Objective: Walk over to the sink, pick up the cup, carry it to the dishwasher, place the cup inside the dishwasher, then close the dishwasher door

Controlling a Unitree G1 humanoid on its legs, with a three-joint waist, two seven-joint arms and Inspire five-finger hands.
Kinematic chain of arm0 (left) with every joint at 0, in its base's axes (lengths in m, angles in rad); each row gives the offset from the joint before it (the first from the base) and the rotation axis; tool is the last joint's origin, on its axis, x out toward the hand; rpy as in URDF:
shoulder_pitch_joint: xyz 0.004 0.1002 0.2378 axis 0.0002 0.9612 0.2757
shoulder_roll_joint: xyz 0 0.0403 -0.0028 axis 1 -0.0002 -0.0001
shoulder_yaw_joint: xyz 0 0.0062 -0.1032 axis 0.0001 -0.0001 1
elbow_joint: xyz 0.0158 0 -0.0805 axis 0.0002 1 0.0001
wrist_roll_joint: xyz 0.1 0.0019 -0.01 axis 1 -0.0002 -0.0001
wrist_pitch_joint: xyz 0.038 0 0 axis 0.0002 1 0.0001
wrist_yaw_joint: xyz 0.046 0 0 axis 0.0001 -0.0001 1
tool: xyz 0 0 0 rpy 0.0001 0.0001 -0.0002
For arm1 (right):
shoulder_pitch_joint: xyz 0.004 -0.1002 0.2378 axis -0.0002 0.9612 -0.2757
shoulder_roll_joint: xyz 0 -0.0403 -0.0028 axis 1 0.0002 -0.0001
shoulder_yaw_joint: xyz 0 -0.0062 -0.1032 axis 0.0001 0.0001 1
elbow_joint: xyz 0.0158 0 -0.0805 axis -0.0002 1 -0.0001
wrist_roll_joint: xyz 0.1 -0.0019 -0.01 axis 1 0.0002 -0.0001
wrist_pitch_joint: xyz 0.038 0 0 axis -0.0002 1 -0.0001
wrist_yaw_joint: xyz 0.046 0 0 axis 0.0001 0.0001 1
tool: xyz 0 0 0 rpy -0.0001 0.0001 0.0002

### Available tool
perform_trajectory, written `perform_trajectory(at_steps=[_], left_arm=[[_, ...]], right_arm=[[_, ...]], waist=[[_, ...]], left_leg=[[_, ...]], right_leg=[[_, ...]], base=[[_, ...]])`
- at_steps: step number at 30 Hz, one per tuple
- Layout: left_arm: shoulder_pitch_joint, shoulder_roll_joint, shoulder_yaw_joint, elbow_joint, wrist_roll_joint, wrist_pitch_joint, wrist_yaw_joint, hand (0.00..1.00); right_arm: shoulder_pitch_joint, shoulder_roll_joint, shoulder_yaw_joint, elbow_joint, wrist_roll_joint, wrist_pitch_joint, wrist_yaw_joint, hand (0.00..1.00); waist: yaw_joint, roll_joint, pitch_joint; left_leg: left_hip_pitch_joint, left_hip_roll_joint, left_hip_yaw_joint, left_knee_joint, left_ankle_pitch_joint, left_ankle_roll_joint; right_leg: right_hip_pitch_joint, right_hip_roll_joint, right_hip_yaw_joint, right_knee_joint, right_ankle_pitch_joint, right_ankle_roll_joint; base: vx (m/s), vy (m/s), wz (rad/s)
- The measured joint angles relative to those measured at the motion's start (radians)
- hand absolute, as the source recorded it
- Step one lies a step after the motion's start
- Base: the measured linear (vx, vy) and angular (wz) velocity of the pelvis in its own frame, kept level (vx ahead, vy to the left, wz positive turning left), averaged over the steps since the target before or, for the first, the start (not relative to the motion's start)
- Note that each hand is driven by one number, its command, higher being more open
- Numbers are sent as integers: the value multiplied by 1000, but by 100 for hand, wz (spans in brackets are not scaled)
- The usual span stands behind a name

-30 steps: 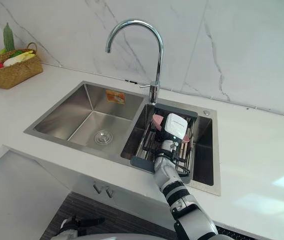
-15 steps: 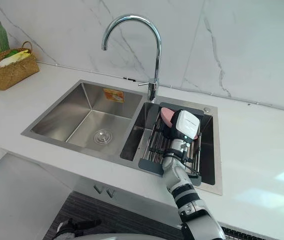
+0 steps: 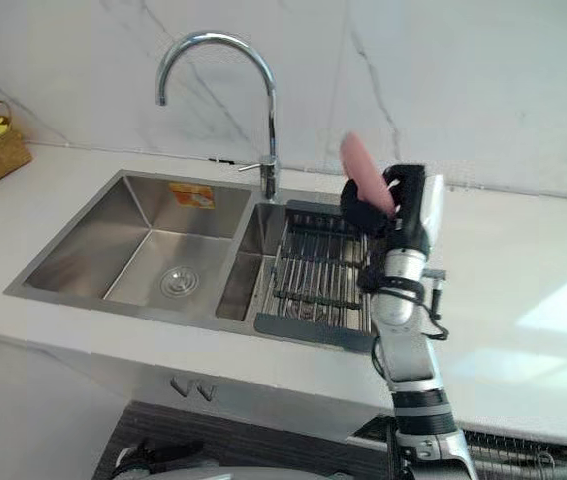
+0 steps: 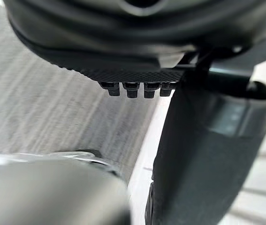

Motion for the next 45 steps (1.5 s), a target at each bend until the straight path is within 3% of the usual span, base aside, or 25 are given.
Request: perform_trajectory(at_steps=[4,7,8,9,10,11,14,15,17,18,19,21,22,25,31,38,45], left_arm=[[-20,30,-19,-6,20,-20,-79,100],[-20,42,-20,-6,19,-20,-96,100],[-21,50,-18,-5,19,-16,-97,100],[-22,54,-14,-5,19,-12,-98,100],[-27,52,0,-5,17,-8,-97,100],[-29,53,23,-8,15,-6,-95,100],[-15,71,85,-10,16,1,-93,100],[-3,82,100,-10,16,5,-92,100],[5,101,119,-13,9,13,-85,100],[3,115,139,-14,-7,29,-75,100],[-5,111,147,-14,-15,50,-69,100],[-11,92,159,-12,-20,65,-72,100],[-17,77,158,-12,-19,64,-79,100],[-18,55,144,-12,2,47,-109,100],[-35,55,115,-25,10,26,-119,100],[-28,59,67,-52,17,3,-139,100],[-33,59,-26,-50,-5,-14,-158,100]], right_arm=[[-7,-32,-74,1,-18,0,6,0],[-7,-32,-89,1,-53,8,20,0],[-6,-32,-101,1,-87,16,43,0],[-5,-32,-109,1,-105,20,54,0],[-8,-35,-119,1,-128,20,60,0],[-15,-41,-122,1,-167,20,62,0],[-16,-64,-122,1,-219,19,74,0],[-18,-82,-122,1,-237,11,73,0],[-23,-102,-120,1,-283,-12,71,0],[-38,-105,-115,1,-307,-27,70,0],[-48,-117,-111,1,-330,-29,69,0],[-31,-147,-117,1,-337,-6,70,0],[-12,-161,-131,2,-337,10,72,0],[53,-166,-195,1,-337,17,75,0],[194,-154,-283,-8,-371,19,94,0],[312,-12,-267,0,-406,24,115,0],[305,14,-194,179,-415,47,113,0]], waist=[[-3,-6,11],[-19,-19,20],[-31,-37,32],[-33,-39,33],[-31,-20,35],[-22,-10,51],[-21,-17,59],[-16,-19,55],[3,-45,38],[19,-72,23],[25,-74,21],[15,-76,22],[2,-76,22],[-16,-68,14],[-57,-71,12],[-70,-70,13],[-76,-53,37]], left_leg=[[23,-63,-16,-9,-24,31],[39,-77,39,-2,-45,46],[45,-81,73,13,-45,59],[47,-73,100,6,-38,68],[54,-50,135,-18,-21,78],[70,-19,186,-46,-4,82],[107,21,242,-65,9,74],[116,34,269,-65,11,68],[107,52,324,-66,18,47],[85,65,363,-67,28,28],[72,75,384,-89,50,8],[75,74,391,-115,78,-6],[85,74,390,-117,84,-15],[106,77,384,-150,105,-34],[105,43,386,-238,151,-28],[99,-6,376,-280,173,-12],[57,-46,363,-285,179,10]], right_leg=[[-106,-35,142,84,10,10],[-155,-46,206,132,9,9],[-172,-44,230,133,20,-33],[-177,-34,234,92,37,-121],[-172,-33,161,89,-38,-208],[-205,-59,70,208,-76,-210],[-171,-121,-33,476,-136,-213],[-125,-146,-59,534,-182,-208],[-61,-160,-95,504,-195,-188],[-37,-136,-119,378,-192,-120],[-12,-89,-140,242,-166,-73],[45,-42,-142,71,-122,-7],[80,-25,-143,10,-112,8],[98,0,-141,-17,-105,3],[71,-5,-140,-35,-94,0],[54,-39,-147,-39,-75,17],[3,-79,-137,-24,-65,29]], base=[[-111,155,-88],[-143,116,-76],[-160,117,-78],[-178,94,-87],[-257,82,-100],[-178,38,-92],[-129,42,-76],[-27,-34,-78],[-17,-101,-95],[-22,-187,-114],[-25,-200,-107],[-2,-213,-47],[14,-208,-15],[0,-144,-7],[-36,-5,1],[-22,67,5],[-55,80,2]])
